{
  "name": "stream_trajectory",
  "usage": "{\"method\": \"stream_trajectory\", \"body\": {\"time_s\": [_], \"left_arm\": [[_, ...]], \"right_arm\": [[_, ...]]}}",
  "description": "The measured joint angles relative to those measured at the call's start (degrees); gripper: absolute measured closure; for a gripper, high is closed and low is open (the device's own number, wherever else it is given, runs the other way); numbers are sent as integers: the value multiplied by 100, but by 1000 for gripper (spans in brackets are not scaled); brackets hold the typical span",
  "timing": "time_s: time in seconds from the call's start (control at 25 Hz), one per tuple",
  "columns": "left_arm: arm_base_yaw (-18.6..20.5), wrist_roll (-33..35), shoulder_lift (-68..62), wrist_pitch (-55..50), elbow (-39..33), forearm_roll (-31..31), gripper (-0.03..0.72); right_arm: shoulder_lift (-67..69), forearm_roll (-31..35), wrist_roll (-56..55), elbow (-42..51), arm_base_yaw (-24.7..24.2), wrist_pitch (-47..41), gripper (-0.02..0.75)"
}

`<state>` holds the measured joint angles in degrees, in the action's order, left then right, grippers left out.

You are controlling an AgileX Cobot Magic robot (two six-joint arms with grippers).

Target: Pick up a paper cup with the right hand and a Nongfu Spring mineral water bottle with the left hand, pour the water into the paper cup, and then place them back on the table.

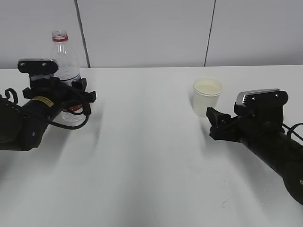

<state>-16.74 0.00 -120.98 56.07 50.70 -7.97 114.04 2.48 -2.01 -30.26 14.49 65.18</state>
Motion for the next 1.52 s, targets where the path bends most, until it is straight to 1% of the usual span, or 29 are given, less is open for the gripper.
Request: {"method": "stream_trajectory", "body": {"time_s": [0.44,0.52,0.68,0.8,1.08,1.28,1.52], "left_arm": [[0,0,-128,226,30,0,309],[0,0,-128,226,30,15,281],[0,0,-128,131,30,162,183],[0,0,-128,105,30,181,157],[0,0,74,-89,-67,181,150],[0,0,374,-123,-348,186,150],[0,156,747,-163,-743,190,150]], "right_arm": [[0,1,0,0,0,13,144],[0,1,0,0,0,13,144],[0,1,0,0,0,13,144],[0,1,0,0,0,13,144],[0,1,0,0,0,13,144],[-3,1,0,0,0,13,144],[-3,-2,0,131,0,15,144]]}}
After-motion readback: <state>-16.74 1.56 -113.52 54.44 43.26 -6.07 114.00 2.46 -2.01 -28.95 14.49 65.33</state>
